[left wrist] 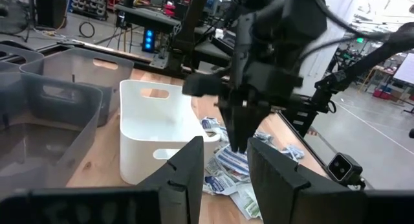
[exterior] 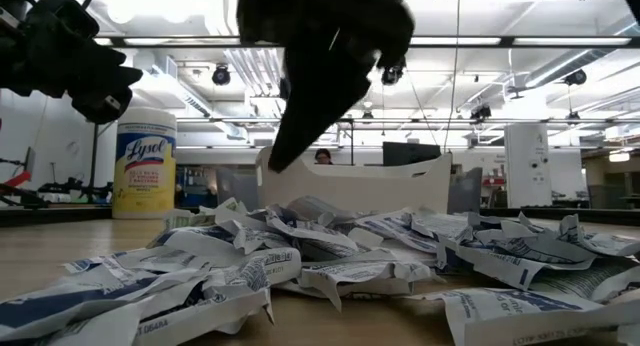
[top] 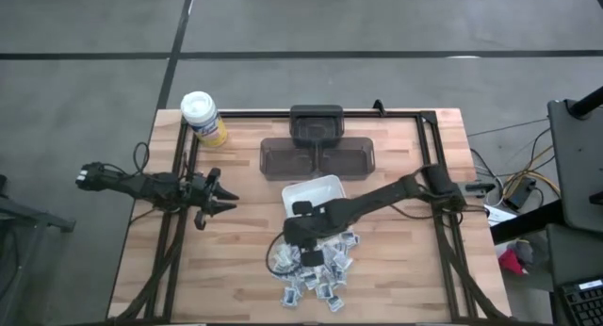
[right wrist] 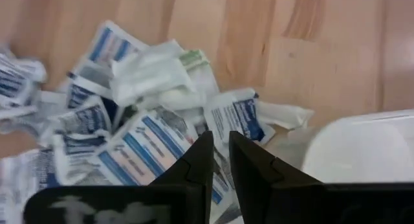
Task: Pick & Place First Aid Supplies
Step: Put the green bandage into the top black bin
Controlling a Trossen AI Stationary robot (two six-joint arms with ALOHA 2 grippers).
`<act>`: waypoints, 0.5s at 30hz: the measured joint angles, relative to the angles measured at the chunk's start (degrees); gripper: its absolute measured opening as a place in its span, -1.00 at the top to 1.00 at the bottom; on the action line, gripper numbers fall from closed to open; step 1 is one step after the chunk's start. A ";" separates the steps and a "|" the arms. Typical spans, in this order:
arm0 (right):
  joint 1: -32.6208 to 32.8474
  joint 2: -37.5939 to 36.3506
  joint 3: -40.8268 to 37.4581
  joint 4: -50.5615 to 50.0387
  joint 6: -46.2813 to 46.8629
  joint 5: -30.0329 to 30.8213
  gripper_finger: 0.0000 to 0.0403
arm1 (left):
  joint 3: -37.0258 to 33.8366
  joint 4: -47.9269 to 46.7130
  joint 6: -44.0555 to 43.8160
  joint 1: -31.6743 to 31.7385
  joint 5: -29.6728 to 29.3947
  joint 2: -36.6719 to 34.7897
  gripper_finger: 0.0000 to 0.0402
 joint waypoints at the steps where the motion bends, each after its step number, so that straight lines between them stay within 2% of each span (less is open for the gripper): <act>1: -0.13 1.00 1.24 -0.95 0.04 0.05 0.76 | 0.00 -0.01 -0.01 0.00 0.02 0.00 0.43; 5: -0.64 3.10 4.64 -4.63 0.27 0.95 0.76 | 0.00 -0.20 -0.02 0.00 0.02 0.00 0.43; 15: -2.15 2.85 5.04 -5.16 0.28 5.03 0.76 | 0.00 -0.45 0.02 0.00 0.17 0.09 0.43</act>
